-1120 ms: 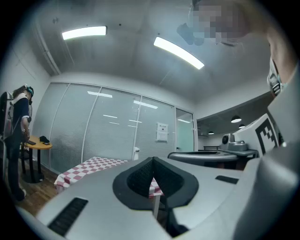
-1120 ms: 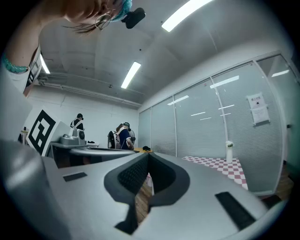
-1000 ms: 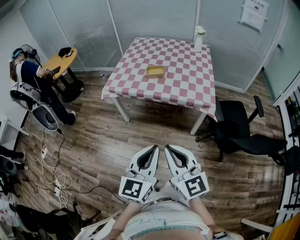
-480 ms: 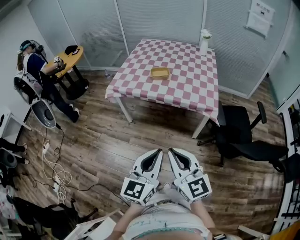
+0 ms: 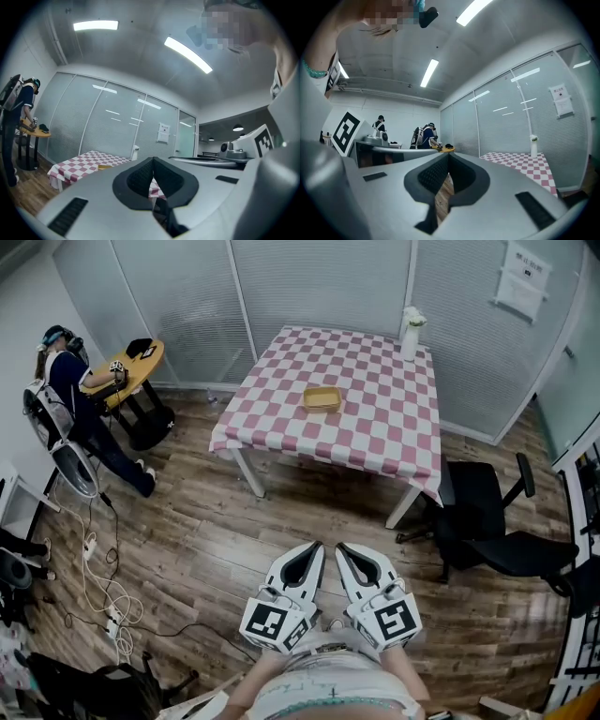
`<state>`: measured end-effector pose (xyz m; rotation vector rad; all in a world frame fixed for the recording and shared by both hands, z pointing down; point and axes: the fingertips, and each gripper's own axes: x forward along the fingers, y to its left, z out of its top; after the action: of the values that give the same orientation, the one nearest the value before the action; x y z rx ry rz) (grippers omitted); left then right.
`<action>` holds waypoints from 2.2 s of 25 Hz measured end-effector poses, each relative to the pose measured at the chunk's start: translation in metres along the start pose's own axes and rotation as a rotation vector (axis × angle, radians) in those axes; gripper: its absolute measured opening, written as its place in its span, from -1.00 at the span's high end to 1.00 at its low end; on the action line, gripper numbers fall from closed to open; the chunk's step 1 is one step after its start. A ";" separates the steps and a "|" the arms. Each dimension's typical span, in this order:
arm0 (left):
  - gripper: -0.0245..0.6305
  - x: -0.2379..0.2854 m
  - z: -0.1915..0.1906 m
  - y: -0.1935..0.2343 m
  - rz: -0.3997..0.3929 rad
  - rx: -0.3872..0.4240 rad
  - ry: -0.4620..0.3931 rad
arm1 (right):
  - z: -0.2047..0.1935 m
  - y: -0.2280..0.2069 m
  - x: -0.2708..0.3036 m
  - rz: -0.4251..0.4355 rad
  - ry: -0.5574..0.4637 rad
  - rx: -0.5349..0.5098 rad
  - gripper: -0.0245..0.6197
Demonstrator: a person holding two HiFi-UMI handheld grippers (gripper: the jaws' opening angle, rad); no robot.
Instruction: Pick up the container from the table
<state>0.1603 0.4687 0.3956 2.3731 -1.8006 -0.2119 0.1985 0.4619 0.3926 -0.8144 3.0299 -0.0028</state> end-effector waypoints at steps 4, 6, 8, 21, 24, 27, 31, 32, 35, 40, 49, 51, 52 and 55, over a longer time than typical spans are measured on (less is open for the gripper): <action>0.88 0.027 0.007 0.026 -0.045 0.020 0.008 | 0.002 -0.017 0.031 -0.039 -0.001 -0.010 0.95; 0.88 0.040 0.010 0.037 -0.067 0.023 0.011 | 0.003 -0.026 0.047 -0.052 -0.006 -0.016 0.95; 0.88 0.052 0.011 0.048 -0.091 0.021 0.018 | 0.003 -0.033 0.062 -0.064 -0.007 -0.019 0.95; 0.88 0.092 0.013 0.108 -0.145 0.001 0.076 | -0.002 -0.055 0.130 -0.114 0.030 -0.027 0.95; 0.88 0.093 0.015 0.120 -0.150 0.001 0.075 | -0.002 -0.054 0.141 -0.122 0.034 -0.034 0.95; 0.88 0.094 0.018 0.133 -0.156 0.009 0.073 | -0.003 -0.051 0.154 -0.125 0.033 -0.039 0.95; 0.88 0.089 0.018 0.144 -0.153 0.040 0.072 | -0.012 -0.044 0.165 -0.124 0.045 -0.026 0.95; 0.88 0.088 0.018 0.147 -0.154 0.041 0.073 | -0.014 -0.042 0.168 -0.125 0.048 -0.019 0.95; 0.88 0.087 0.015 0.156 -0.147 0.036 0.081 | -0.019 -0.039 0.174 -0.125 0.056 -0.005 0.95; 0.88 0.088 0.014 0.169 -0.132 0.025 0.085 | -0.021 -0.040 0.183 -0.123 0.060 0.003 0.95; 0.88 0.133 0.017 0.193 -0.097 0.032 0.094 | -0.017 -0.082 0.218 -0.102 0.050 0.024 0.95; 0.88 0.138 0.022 0.201 -0.094 0.045 0.092 | -0.013 -0.086 0.230 -0.100 0.041 0.022 0.95; 0.88 0.141 0.024 0.206 -0.093 0.050 0.090 | -0.011 -0.087 0.236 -0.098 0.034 0.019 0.95; 0.88 0.161 0.029 0.218 -0.092 0.066 0.085 | -0.005 -0.102 0.256 -0.086 0.018 0.007 0.95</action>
<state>-0.0077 0.2551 0.4091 2.4724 -1.6880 -0.0623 0.0281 0.2457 0.3972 -0.9484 3.0069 -0.0206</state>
